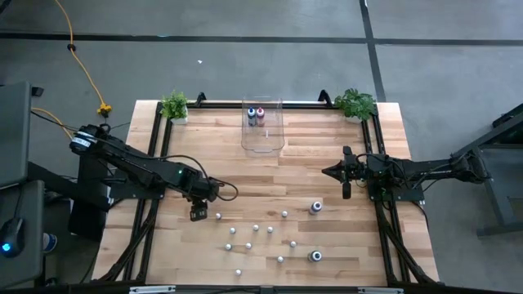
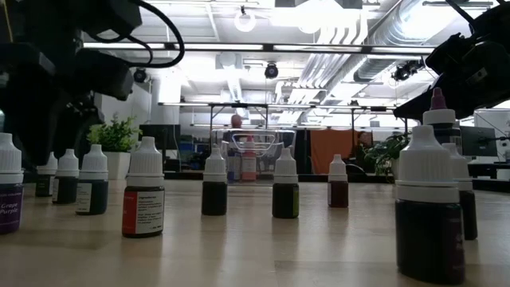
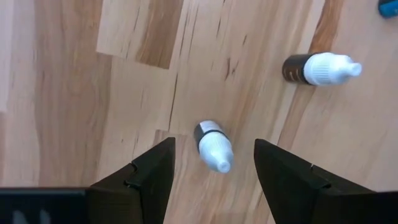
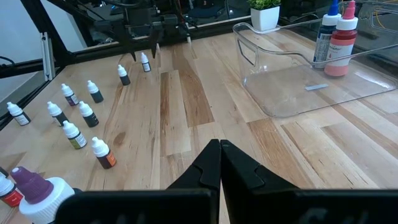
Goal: Pick & Place food coloring
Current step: Put the small black food coloring into the transparent bin
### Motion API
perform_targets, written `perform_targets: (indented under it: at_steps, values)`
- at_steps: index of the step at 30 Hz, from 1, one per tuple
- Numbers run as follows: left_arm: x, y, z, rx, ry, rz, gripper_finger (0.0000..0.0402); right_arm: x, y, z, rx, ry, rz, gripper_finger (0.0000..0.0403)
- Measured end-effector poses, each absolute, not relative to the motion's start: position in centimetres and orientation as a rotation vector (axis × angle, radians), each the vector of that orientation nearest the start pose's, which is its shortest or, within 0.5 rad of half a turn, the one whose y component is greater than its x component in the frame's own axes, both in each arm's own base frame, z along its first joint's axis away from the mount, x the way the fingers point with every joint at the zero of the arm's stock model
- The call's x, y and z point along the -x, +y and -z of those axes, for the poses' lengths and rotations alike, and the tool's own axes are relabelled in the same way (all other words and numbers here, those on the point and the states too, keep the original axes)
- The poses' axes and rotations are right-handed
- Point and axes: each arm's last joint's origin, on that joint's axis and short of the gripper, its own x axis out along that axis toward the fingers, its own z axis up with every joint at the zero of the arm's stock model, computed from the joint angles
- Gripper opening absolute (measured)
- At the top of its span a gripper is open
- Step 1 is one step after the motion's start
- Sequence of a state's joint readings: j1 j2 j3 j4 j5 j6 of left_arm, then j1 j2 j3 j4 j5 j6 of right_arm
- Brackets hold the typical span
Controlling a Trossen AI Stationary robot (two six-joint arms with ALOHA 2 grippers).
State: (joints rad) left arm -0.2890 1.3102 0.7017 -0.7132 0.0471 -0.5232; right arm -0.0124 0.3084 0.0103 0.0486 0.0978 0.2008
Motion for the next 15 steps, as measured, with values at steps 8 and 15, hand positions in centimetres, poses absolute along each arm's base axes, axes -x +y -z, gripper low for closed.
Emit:
perform_targets:
  at_steps: [8, 15]
  values:
    - [-20.23, -6.16, -17.42, 0.281, 1.347, -0.061, 0.0212, -11.38, -0.42, -14.51, -0.189, 0.238, 0.135, 0.0000]
    - [-20.23, -6.17, -17.42, 0.282, 1.348, -0.059, 0.0164, -11.38, -0.43, -14.53, -0.189, 0.237, 0.135, 0.0000]
